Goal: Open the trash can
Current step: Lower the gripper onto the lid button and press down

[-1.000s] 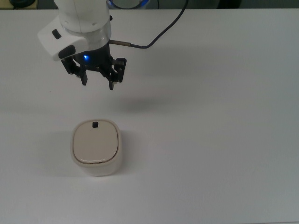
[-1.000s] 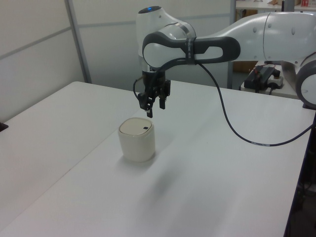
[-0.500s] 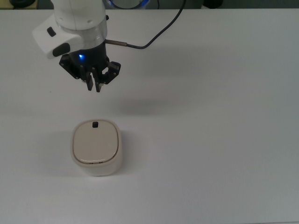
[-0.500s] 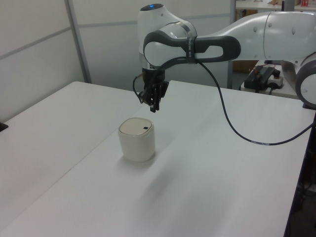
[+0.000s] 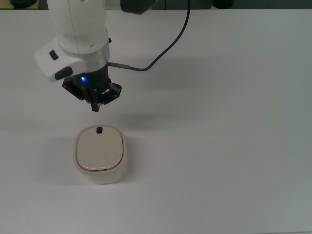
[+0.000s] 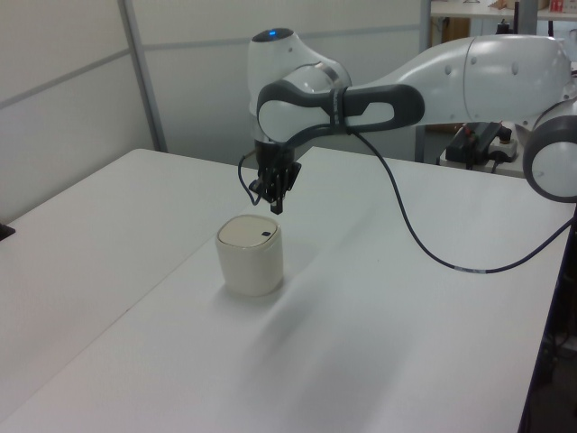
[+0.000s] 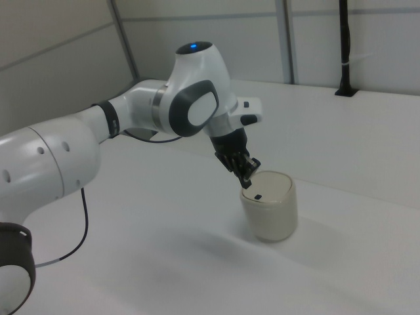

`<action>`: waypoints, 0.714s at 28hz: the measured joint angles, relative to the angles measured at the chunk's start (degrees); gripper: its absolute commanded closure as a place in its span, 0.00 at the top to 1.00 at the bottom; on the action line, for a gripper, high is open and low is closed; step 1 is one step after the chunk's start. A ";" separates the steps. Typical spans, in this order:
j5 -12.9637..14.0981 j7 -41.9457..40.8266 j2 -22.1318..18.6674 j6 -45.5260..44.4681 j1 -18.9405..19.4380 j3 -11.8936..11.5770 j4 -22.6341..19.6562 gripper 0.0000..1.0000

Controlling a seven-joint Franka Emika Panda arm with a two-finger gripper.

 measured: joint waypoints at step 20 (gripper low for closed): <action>-2.17 0.06 3.93 6.34 0.99 0.01 0.08 0.00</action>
